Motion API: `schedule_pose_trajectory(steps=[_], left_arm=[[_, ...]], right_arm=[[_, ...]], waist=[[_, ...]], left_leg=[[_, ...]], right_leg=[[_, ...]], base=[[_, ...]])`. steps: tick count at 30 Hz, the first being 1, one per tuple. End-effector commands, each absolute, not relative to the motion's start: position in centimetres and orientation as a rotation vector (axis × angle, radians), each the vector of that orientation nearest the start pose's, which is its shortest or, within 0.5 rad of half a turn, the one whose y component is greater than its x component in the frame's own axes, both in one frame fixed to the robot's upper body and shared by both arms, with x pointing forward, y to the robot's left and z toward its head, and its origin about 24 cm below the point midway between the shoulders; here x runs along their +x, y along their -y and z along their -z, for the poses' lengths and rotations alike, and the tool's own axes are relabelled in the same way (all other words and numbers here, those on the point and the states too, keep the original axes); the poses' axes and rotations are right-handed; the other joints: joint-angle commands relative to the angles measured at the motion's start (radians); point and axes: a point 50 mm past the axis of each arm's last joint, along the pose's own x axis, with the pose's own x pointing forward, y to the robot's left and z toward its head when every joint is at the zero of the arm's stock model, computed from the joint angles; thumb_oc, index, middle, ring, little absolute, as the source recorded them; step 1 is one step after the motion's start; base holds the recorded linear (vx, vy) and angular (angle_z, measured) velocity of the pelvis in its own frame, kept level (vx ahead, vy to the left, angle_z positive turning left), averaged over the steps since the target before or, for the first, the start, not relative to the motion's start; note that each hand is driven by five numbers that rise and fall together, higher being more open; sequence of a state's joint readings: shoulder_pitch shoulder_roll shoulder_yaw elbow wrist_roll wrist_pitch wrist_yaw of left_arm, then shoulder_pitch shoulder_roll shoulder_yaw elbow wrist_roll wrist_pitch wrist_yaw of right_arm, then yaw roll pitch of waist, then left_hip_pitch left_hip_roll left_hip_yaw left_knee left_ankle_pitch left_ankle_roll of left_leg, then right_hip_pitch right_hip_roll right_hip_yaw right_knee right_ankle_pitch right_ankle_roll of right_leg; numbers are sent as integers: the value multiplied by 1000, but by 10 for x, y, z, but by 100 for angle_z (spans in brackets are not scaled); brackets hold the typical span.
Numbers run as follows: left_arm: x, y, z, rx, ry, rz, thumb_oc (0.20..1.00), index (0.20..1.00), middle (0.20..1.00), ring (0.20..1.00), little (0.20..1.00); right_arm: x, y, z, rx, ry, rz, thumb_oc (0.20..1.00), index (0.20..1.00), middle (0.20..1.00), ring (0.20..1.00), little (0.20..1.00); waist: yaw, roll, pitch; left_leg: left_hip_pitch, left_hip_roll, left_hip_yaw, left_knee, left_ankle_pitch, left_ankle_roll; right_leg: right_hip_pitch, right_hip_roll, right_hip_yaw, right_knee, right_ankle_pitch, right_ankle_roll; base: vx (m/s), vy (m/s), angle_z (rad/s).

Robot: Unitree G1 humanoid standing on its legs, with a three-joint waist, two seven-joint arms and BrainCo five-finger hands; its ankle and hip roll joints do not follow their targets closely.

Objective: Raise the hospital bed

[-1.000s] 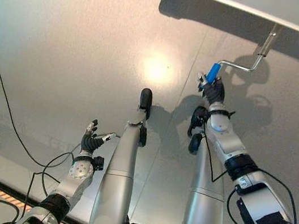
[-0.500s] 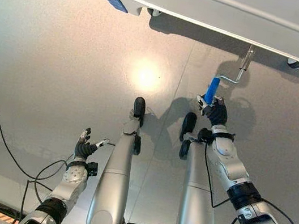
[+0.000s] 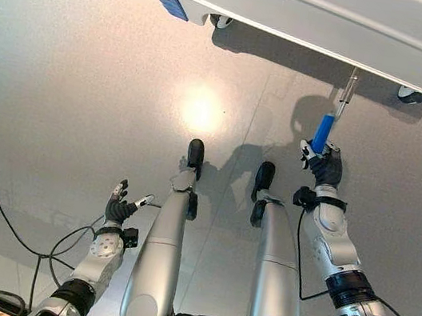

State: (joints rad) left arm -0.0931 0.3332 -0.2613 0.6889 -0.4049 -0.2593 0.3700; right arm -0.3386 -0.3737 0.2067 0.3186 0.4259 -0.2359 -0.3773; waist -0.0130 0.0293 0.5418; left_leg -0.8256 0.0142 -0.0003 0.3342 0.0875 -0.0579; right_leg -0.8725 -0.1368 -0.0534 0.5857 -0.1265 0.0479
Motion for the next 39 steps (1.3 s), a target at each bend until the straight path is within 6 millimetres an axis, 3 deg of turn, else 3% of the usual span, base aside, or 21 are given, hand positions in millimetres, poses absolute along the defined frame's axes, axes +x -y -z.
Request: schedule_pose_trajectory(steps=[1,12,20,29,39], left_arm=[[214,-237,65,140,-390,-382,1000,1000,1000,1000,1000],[211,-243,63,149,-383,-405,1000,1000,1000,1000,1000],[207,-251,60,166,-372,-422,1000,1000,1000,1000,1000],[204,-254,60,167,-380,-437,1000,1000,1000,1000,1000],[203,-255,58,161,-369,-441,1000,1000,1000,1000,1000]], right_arm=[[298,227,-179,141,692,326,200,200,200,200,200],[288,273,-175,97,682,591,200,200,200,200,200],[283,310,-184,-68,650,720,200,200,200,200,200],[279,330,-183,-107,612,823,200,200,200,200,200],[287,376,-169,-443,324,945,200,200,200,200,200]], waist=[[-20,-13,-22],[-29,-18,-22],[-34,-35,-22],[-36,-46,-22],[-30,-47,-22]], left_leg=[[14,-19,-12,73,-48,-31],[1,-16,-11,85,-59,-31],[-9,-14,-14,91,-64,-32],[-13,-13,-16,95,-71,-32],[-43,-9,-18,98,-74,-29]], right_leg=[[18,-11,24,-80,108,76],[3,-12,30,-73,103,77],[-8,-10,26,-69,100,79],[-15,-8,27,-61,93,78],[-47,-2,26,-48,92,74]], base=[[0,0,0],[4,-4,-1],[3,-3,-1],[4,-4,0],[8,-15,-1]])
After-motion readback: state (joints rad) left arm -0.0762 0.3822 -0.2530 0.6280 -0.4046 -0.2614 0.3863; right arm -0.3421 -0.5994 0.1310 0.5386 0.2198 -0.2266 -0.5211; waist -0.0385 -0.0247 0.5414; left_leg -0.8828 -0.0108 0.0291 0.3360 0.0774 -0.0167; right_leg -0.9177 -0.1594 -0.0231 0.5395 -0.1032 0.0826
